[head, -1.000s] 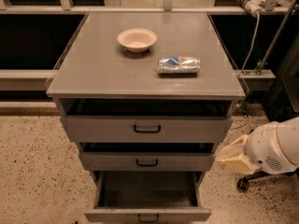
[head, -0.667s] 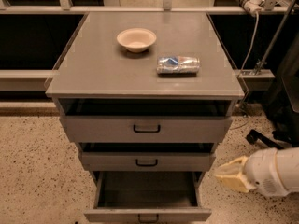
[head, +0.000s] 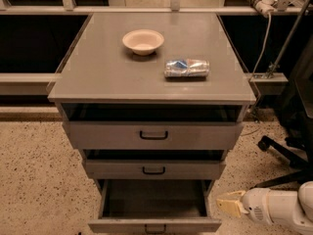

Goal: Close bottom drawer

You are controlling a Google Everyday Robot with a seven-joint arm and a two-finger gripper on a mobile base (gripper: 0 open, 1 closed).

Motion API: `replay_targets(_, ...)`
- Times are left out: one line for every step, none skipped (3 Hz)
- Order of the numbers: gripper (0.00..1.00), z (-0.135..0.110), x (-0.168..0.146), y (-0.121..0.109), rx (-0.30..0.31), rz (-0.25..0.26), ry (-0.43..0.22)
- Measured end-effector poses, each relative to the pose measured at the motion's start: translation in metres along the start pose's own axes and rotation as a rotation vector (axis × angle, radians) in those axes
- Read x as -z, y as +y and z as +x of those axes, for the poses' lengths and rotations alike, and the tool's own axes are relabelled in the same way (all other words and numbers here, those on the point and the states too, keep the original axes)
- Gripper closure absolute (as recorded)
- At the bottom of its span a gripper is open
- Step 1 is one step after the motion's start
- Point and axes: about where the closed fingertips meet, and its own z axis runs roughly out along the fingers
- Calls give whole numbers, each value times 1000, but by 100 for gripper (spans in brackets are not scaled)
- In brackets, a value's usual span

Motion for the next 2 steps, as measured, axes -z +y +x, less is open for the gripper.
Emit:
replay_targets(100,34,-46,-31,-100,-61,-39)
replay_targets(100,61,-74,-28,-160,-115,-37)
